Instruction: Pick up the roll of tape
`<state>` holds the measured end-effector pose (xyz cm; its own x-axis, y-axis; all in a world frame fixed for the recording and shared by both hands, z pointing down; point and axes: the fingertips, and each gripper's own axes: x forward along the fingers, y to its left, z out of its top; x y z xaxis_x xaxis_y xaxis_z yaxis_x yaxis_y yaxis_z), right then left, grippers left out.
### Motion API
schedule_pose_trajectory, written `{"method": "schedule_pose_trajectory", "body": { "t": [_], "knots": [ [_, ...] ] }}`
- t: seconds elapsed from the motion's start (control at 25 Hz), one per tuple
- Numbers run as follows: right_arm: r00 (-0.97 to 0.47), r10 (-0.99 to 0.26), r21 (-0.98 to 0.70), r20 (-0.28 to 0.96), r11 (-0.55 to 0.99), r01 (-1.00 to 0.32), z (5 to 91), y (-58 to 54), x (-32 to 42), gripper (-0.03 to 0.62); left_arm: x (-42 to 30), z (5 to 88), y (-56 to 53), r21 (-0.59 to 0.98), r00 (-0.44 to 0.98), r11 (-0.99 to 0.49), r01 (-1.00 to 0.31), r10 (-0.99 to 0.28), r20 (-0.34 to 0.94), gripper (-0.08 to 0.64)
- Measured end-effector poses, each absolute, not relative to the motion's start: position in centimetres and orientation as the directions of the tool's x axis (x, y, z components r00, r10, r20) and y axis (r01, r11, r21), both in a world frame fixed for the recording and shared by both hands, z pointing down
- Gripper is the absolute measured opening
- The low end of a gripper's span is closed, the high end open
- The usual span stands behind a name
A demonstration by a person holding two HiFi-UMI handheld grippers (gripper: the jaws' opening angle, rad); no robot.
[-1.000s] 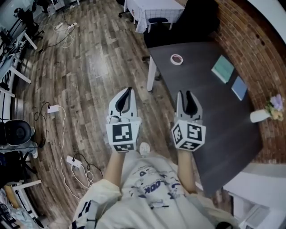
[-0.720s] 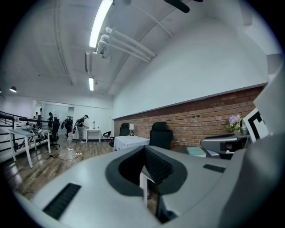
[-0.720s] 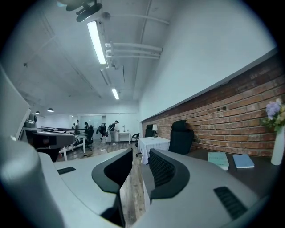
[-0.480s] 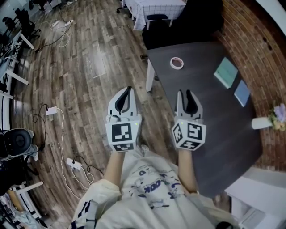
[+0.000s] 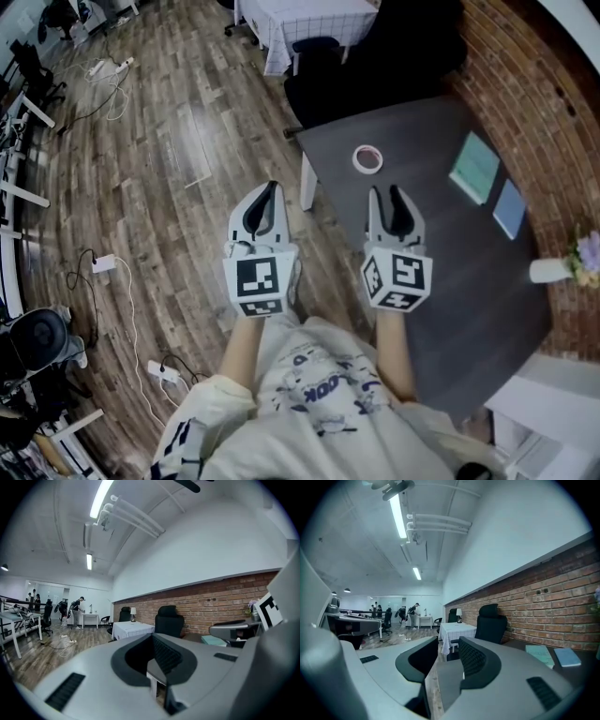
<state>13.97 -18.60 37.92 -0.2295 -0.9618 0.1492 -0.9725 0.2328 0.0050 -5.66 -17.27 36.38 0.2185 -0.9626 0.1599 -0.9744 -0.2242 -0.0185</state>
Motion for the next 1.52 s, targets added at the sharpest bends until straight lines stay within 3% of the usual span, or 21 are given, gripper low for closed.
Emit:
{"method": "schedule_pose_trajectory", "body": {
  "t": [0.8, 1.52],
  "knots": [
    [-0.1, -0.943, 0.032, 0.318, 0.116, -0.993, 43.9, -34.2, 12.8, 0.121, -6.6, 41.9, -34.6, 0.034, 0.363, -0.369, -0.929, -0.887, 0.287, 0.003],
    [-0.116, -0.785, 0.059, 0.609, 0.191, -0.98, 56.5, -39.3, 16.8, 0.121, -1.6, 52.3, -39.0, 0.088, 0.376, -0.385, -0.919, -0.783, 0.496, 0.002]
  ]
}}
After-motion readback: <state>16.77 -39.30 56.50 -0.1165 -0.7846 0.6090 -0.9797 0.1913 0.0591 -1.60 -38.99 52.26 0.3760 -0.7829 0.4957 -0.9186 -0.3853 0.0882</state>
